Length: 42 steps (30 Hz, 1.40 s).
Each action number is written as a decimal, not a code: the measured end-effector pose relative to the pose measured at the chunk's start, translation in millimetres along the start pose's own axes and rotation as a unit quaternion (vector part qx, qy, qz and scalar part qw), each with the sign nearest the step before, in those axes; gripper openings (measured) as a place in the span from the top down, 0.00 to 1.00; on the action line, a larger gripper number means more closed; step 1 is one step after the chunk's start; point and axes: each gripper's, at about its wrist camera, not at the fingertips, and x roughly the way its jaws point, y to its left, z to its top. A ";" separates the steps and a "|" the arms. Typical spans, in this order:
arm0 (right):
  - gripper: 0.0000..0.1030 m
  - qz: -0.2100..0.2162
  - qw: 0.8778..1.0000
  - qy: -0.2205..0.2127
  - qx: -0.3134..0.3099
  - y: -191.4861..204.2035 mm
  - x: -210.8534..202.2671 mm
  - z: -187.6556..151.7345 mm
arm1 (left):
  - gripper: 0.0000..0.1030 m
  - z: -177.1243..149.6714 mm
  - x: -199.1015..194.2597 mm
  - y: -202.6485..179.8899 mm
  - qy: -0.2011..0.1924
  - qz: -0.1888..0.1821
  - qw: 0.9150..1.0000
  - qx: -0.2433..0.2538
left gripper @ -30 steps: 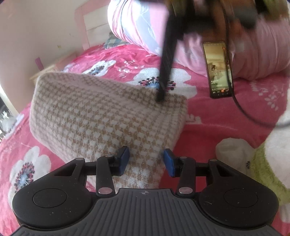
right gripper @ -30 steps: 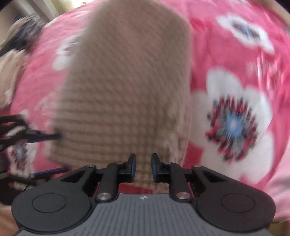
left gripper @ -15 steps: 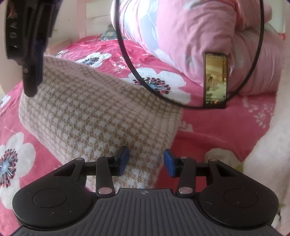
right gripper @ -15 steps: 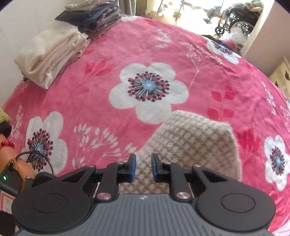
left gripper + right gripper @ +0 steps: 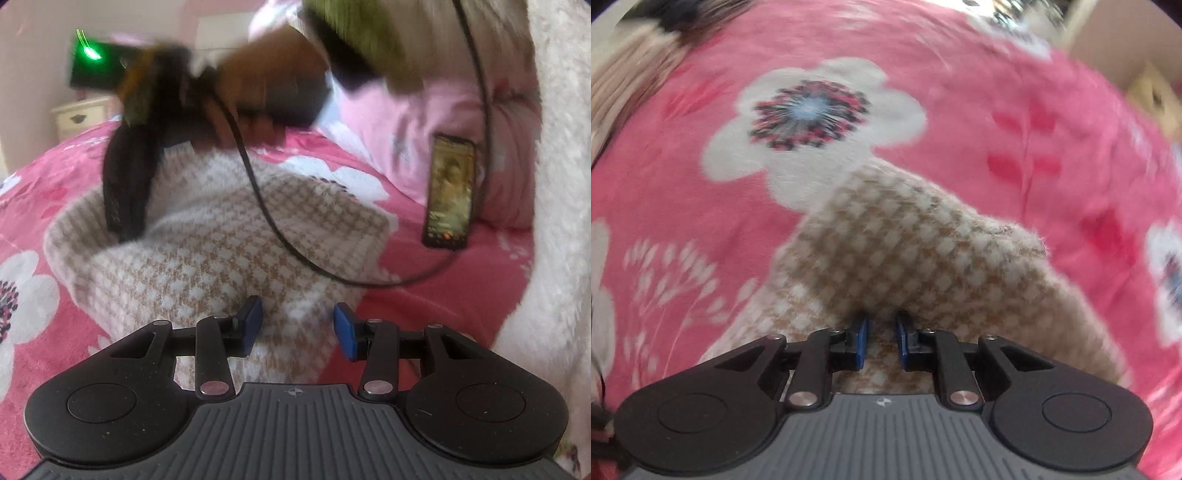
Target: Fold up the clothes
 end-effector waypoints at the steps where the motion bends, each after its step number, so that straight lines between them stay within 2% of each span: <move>1: 0.85 0.012 1.000 -0.008 0.016 -6.3 0.6 -0.3 | 0.57 -1.6 -0.1 2.4 -0.005 -0.006 1.000 -0.005; 6: 0.84 0.036 0.998 -0.036 0.045 -15.9 -32.9 -8.4 | 0.57 -12.6 -3.3 2.5 -0.023 -0.026 0.999 -0.008; 8: 0.82 0.044 0.996 -0.056 0.053 -12.2 -56.2 -2.5 | 0.57 -14.7 -3.4 3.8 -0.028 -0.030 0.999 -0.015; 12: 0.82 0.056 0.991 -0.104 0.056 -4.7 -73.3 17.9 | 0.57 -17.9 -3.0 6.0 -0.036 -0.038 0.998 -0.020; 16: 0.88 0.045 0.992 -0.096 0.073 -19.0 -11.8 36.9 | 0.56 -22.7 -2.2 2.0 -0.049 -0.027 0.998 0.000; 19: 0.94 0.065 0.987 -0.105 0.106 -32.1 22.8 37.3 | 0.55 -24.5 -3.1 -1.9 -0.059 -0.009 0.998 0.022; 26: 0.93 0.043 0.989 -0.102 0.097 -21.7 8.7 43.0 | 0.55 -25.2 -6.9 -1.2 -0.055 -0.014 0.998 0.014; 28: 0.87 0.045 0.988 -0.112 0.093 -19.0 -12.1 45.1 | 0.55 -25.3 -8.5 -0.5 -0.053 -0.019 0.998 0.006; 30: 0.86 0.058 0.987 -0.122 0.087 -15.4 -40.9 40.8 | 0.55 -26.3 -11.6 -0.5 -0.052 -0.019 0.998 0.004; 33: 0.86 0.075 0.990 -0.106 0.063 -3.1 -68.6 31.3 | 0.55 -26.1 -13.7 -0.3 -0.050 -0.017 0.999 0.004; 35: 0.86 0.071 0.993 -0.074 0.051 5.3 -57.5 23.7 | 0.55 -25.2 -14.2 -0.1 -0.048 -0.016 0.999 0.002; 37: 0.88 0.061 0.996 -0.045 0.054 8.1 -25.2 15.2 | 0.50 -24.4 -11.0 -3.6 -0.048 -0.008 0.999 0.007; 39: 0.92 0.077 0.992 -0.053 0.081 2.9 -1.2 8.9 | 0.48 -23.1 -10.8 -5.6 -0.047 0.008 0.999 0.015; 42: 0.92 0.098 0.986 -0.068 0.116 -3.2 1.9 5.6 | 0.49 -17.3 -16.8 0.6 -0.039 -0.008 0.999 -0.011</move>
